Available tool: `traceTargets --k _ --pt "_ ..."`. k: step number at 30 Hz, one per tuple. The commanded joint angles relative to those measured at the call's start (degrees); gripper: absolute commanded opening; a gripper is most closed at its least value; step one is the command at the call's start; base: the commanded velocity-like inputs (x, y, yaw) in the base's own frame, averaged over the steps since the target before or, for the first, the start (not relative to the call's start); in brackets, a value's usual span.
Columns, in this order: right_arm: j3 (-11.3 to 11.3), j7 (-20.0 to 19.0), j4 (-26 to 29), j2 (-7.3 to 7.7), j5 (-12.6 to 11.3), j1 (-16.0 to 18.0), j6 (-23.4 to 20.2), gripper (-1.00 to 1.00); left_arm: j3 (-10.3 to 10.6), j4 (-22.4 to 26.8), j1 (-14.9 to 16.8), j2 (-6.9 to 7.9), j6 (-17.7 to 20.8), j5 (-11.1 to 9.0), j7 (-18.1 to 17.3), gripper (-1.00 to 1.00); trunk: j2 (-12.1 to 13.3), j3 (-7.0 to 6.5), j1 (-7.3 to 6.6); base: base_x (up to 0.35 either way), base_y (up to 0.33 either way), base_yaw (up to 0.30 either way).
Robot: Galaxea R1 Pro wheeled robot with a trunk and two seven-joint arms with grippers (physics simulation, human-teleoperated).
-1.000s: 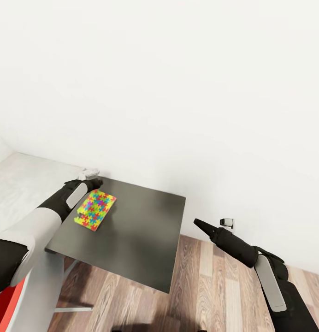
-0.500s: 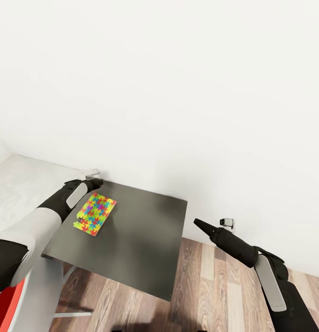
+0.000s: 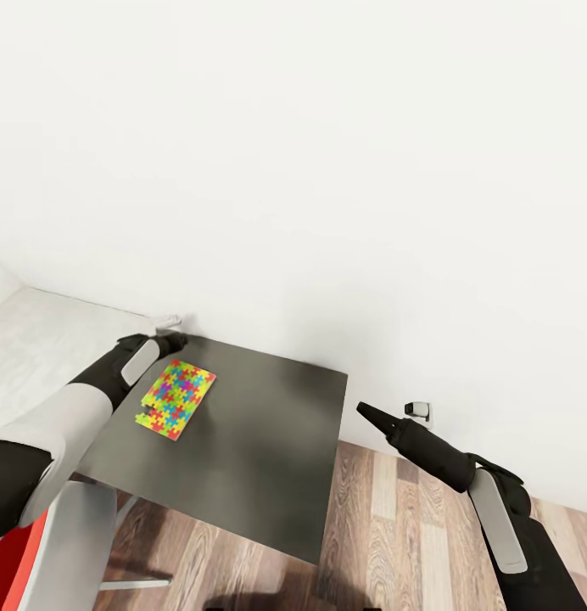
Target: Put all the toys in the child's room - the three board games (two on the bed and one on the table), the two jigsaw puzzles on the table, and the tennis ball on the table - inside the toy box on the table in the child's room.
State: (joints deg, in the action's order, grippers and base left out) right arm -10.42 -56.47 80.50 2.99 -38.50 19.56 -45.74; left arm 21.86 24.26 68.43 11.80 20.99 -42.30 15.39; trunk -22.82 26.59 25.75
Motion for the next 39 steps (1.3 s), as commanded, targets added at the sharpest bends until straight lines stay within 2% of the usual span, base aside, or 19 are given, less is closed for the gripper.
traceTargets --k 1,24,32,39 --pt "-0.03 -0.05 0.01 0.00 -0.16 0.03 -0.31 1.00 0.47 0.00 0.04 0.09 0.20 -0.65 0.46 1.00 -0.10 0.09 0.03 0.002 0.001 0.000" --pt "-0.04 -0.05 0.01 0.00 -0.26 0.04 -0.32 1.00 0.20 -2.51 0.04 -0.01 8.41 -1.11 0.34 1.00 -0.10 1.49 0.03 0.000 0.000 0.000" --pt "-0.04 -0.05 0.01 0.00 -0.26 0.03 -0.32 1.00 0.12 -2.55 0.04 -0.02 11.46 -1.19 0.18 1.00 -0.10 1.60 0.03 0.000 0.000 0.000" --pt "-0.04 -0.05 0.01 0.00 -0.26 0.02 -0.32 1.00 0.14 -2.55 0.04 -0.02 13.91 -1.16 -5.96 1.00 -0.10 1.60 0.03 0.000 0.000 0.000"
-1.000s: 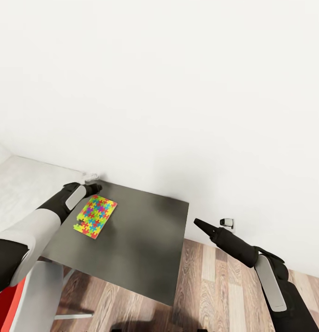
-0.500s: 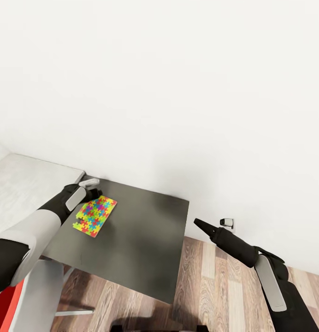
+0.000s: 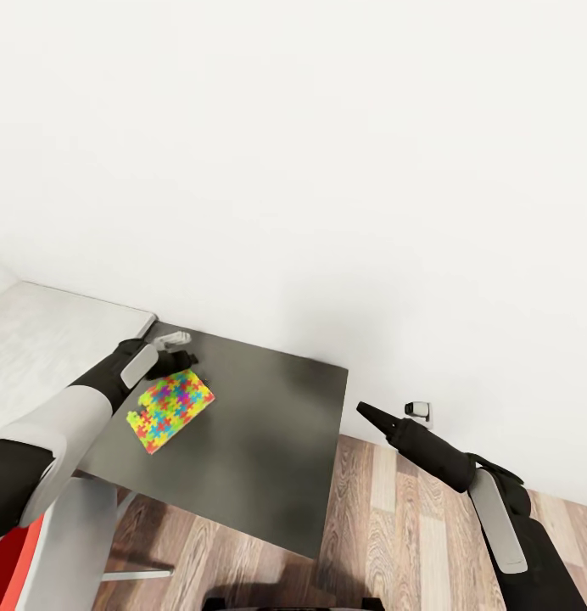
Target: Put all the toys in the child's room - the three board games (two on the bed and one on the table), the two jigsaw puzzles on the table, and the tennis ball on the table - inside the toy box on the table in the child's room.
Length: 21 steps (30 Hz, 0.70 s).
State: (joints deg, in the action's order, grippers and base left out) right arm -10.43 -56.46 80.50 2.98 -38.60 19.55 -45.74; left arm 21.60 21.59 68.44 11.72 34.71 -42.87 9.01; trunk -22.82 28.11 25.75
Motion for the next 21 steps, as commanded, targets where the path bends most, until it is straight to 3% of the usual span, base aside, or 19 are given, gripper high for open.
traceTargets --k 1,21 --pt "-0.03 -0.05 0.01 0.00 -0.16 0.02 -0.31 1.00 0.39 0.11 0.03 0.06 0.54 -0.58 -0.01 1.00 -0.09 0.08 0.03 0.000 0.000 0.000" --pt "0.06 0.04 0.01 -0.08 -0.16 0.04 -0.31 1.00 0.61 0.12 0.03 0.15 1.60 -0.20 -0.23 1.00 -0.09 0.08 0.03 0.000 0.000 0.000"
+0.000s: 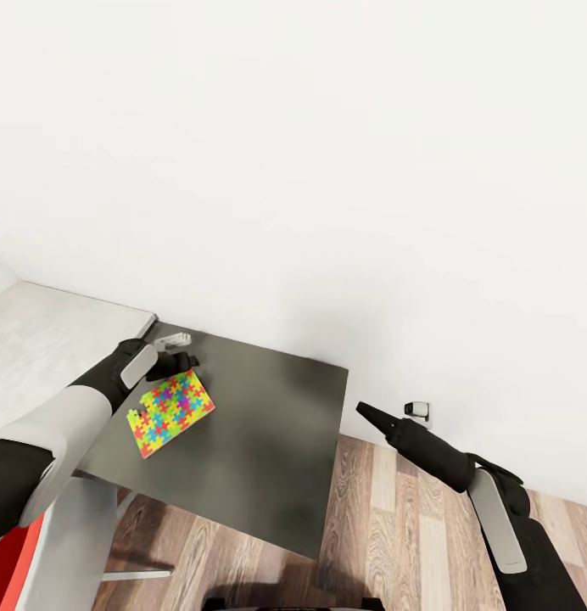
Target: Put all the toys in the child's room - the three board games (two on the bed and one on the table), the two jigsaw puzzles on the table, and the tennis ball on the table - inside the toy box on the table in the child's room.
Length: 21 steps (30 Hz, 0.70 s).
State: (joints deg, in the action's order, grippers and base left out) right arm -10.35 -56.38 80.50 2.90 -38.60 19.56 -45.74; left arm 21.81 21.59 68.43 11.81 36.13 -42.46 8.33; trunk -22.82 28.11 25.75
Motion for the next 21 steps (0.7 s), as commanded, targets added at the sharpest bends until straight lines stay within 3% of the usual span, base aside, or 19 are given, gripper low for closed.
traceTargets --k 1,12,21 --pt "-0.03 -0.05 0.01 0.00 -0.16 0.02 -0.31 1.00 0.40 0.12 0.03 0.06 0.23 -0.59 0.55 1.00 -0.09 0.08 0.03 0.000 0.000 0.000" --pt "-0.03 -0.05 0.01 0.00 -0.16 0.04 -0.31 1.00 0.43 0.10 0.03 0.11 0.64 -0.58 3.94 1.00 -0.09 0.08 0.03 0.000 0.000 0.000" --pt "-0.03 -0.05 0.01 0.00 -0.14 0.02 -0.31 1.00 0.43 0.11 0.03 0.09 0.69 -0.53 4.39 1.00 -0.09 0.08 0.03 0.000 0.000 0.000"
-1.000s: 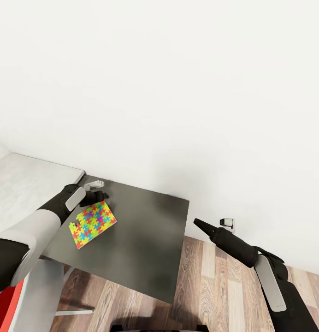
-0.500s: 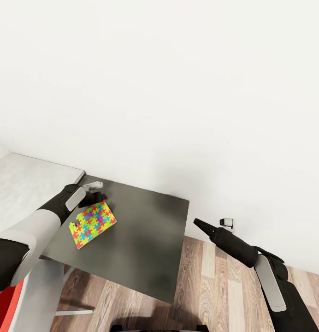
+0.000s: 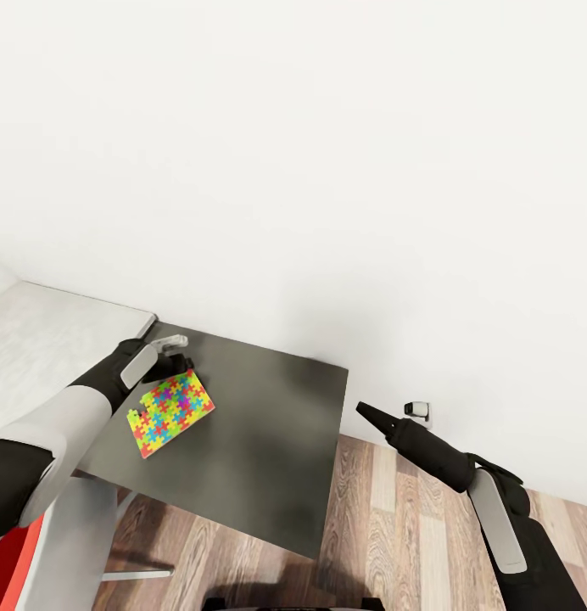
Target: Put all the toys in the child's room - the three board games (two on the bed and one on the table), the two jigsaw puzzles on the table, and the tennis ball on the table - inside the toy box on the table in the child's room.
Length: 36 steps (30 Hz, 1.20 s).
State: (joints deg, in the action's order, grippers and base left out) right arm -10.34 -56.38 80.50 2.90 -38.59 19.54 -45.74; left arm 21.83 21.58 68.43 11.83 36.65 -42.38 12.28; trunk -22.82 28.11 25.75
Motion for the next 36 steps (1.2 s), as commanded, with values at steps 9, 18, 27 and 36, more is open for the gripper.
traceTargets --k 9,18,27,36 --pt "-0.03 -0.05 0.01 0.00 -0.09 0.04 -0.30 1.00 0.41 0.13 0.03 0.03 0.21 -0.60 0.47 1.00 -0.09 -0.23 0.03 0.000 0.000 -0.043" --pt "-0.03 -0.05 0.01 0.00 -0.03 0.05 -0.29 1.00 0.41 0.13 0.03 0.11 0.26 -0.60 0.47 1.00 -0.09 -0.44 0.03 0.000 0.000 -0.027" --pt "-0.03 -0.05 0.01 0.00 -0.01 0.04 -0.31 1.00 0.41 0.12 0.03 0.12 0.26 -0.60 0.47 1.00 -0.09 -0.92 0.03 0.000 0.000 -0.031" --pt "-0.03 -0.05 0.01 0.00 -0.08 0.05 -0.31 1.00 0.49 0.13 0.03 0.20 0.26 -0.55 0.48 1.00 -0.09 -1.23 0.03 0.000 0.000 -0.020"
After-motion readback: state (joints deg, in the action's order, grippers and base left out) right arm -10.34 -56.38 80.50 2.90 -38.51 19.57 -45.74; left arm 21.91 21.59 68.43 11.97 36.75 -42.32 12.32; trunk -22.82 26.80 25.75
